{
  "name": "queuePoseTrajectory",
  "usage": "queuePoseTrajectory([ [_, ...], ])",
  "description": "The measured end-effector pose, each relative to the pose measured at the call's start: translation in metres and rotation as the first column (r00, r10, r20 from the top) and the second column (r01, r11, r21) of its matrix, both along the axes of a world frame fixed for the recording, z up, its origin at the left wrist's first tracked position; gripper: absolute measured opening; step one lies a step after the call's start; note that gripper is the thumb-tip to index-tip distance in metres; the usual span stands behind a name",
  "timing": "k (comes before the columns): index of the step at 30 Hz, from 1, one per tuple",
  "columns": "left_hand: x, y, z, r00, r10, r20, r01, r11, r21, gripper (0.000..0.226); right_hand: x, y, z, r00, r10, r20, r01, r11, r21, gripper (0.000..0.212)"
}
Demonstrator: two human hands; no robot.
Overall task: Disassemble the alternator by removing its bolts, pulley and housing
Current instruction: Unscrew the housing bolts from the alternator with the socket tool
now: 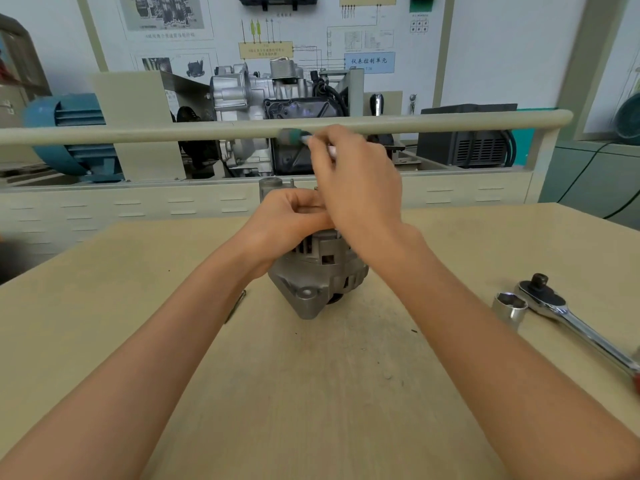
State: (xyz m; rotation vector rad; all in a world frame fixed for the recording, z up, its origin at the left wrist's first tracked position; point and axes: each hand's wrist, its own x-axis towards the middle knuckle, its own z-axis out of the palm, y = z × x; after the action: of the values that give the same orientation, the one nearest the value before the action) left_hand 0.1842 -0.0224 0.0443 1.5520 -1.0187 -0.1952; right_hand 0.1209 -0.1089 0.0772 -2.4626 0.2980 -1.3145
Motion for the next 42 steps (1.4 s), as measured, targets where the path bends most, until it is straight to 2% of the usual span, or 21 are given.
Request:
queuePoseTrajectory([
  [2,-0.001,-0.001,-0.001,1.0,0.011,0.021,-0.011,1.0,-0.007,0.024,0.002,0.002,-0.003,0.971,-0.239,0.003,0.235,0.954,-0.188,0.03],
  [6,0.0,-0.002,-0.001,1.0,-0.018,0.016,0.018,1.0,0.014,0.018,0.001,-0.004,-0.001,0.98,-0.196,0.041,0.2,0.963,-0.179,0.028],
  [8,0.003,0.002,0.0,0.998,-0.058,-0.004,0.058,0.998,0.032,0.014,-0.001,-0.004,0.001,0.996,-0.072,0.046,0.077,0.989,-0.123,0.026],
  [10,0.005,0.005,0.001,0.995,-0.102,-0.023,0.103,0.993,0.051,0.012,-0.001,-0.007,0.003,0.988,0.147,0.046,-0.151,0.986,0.073,0.022],
  [11,0.005,0.005,0.002,0.993,-0.115,-0.023,0.116,0.991,0.065,0.012,-0.001,-0.009,0.004,0.958,0.277,0.066,-0.285,0.935,0.212,0.02],
  [13,0.005,0.005,0.002,0.993,-0.115,-0.01,0.115,0.989,0.088,0.012,-0.003,-0.013,0.006,0.858,0.492,0.15,-0.502,0.736,0.455,0.017],
  [15,0.004,0.003,0.002,0.995,-0.094,-0.016,0.095,0.992,0.083,0.012,-0.007,-0.014,0.008,0.761,0.612,0.218,-0.616,0.573,0.54,0.016],
  [17,0.003,0.003,0.002,0.997,-0.072,-0.025,0.073,0.995,0.064,0.013,-0.009,-0.013,0.008,0.753,0.617,0.227,-0.626,0.568,0.534,0.016],
  [18,0.003,0.003,0.002,0.998,-0.066,-0.025,0.067,0.996,0.055,0.012,-0.008,-0.011,0.007,0.808,0.557,0.191,-0.571,0.661,0.487,0.018],
  [19,0.002,0.003,0.002,0.998,-0.062,-0.022,0.063,0.997,0.05,0.011,-0.007,-0.007,0.006,0.892,0.436,0.117,-0.446,0.81,0.38,0.021],
  [20,0.002,0.002,0.002,0.998,-0.057,-0.01,0.057,0.997,0.043,0.018,-0.005,-0.003,0.003,0.967,0.253,0.033,-0.255,0.947,0.196,0.025],
  [21,0.002,0.002,0.002,0.999,-0.042,0.006,0.042,0.998,0.036,0.028,-0.002,0.001,-0.001,0.999,0.035,-0.017,-0.035,0.999,-0.013,0.029],
  [22,0.001,0.001,0.001,1.0,-0.02,0.022,0.02,0.999,0.028,0.034,-0.001,0.004,-0.003,0.991,-0.137,-0.003,0.134,0.979,-0.151,0.031],
  [23,0.0,0.0,0.001,0.999,0.004,0.034,-0.005,1.0,0.023,0.036,0.0,0.004,-0.003,0.974,-0.225,0.027,0.226,0.954,-0.196,0.032],
  [28,-0.001,-0.002,0.001,0.999,0.001,0.041,-0.003,0.999,0.046,0.021,0.001,-0.001,0.0,0.957,-0.286,0.048,0.29,0.943,-0.162,0.028],
  [31,0.004,0.002,0.002,0.998,-0.054,0.02,0.053,0.996,0.065,0.014,0.0,-0.003,-0.001,0.983,-0.166,0.077,0.175,0.975,-0.136,0.03],
  [33,0.005,0.003,0.002,0.996,-0.093,-0.002,0.093,0.993,0.077,0.011,0.0,-0.007,0.001,0.998,0.026,0.051,-0.027,1.0,0.012,0.031],
  [35,0.005,0.004,0.002,0.994,-0.107,-0.015,0.108,0.991,0.081,0.01,0.0,-0.013,0.005,0.961,0.267,0.072,-0.277,0.932,0.234,0.023],
  [37,0.004,0.005,0.002,0.993,-0.112,-0.022,0.114,0.99,0.081,0.011,-0.001,-0.014,0.007,0.898,0.424,0.116,-0.436,0.823,0.363,0.016],
  [40,0.006,0.005,0.003,0.992,-0.126,-0.023,0.128,0.988,0.083,0.018,-0.004,-0.014,0.007,0.834,0.527,0.162,-0.538,0.716,0.445,0.017],
  [42,0.005,0.005,0.004,0.992,-0.115,-0.042,0.118,0.99,0.074,0.027,-0.007,-0.014,0.008,0.843,0.517,0.146,-0.523,0.726,0.447,0.015],
])
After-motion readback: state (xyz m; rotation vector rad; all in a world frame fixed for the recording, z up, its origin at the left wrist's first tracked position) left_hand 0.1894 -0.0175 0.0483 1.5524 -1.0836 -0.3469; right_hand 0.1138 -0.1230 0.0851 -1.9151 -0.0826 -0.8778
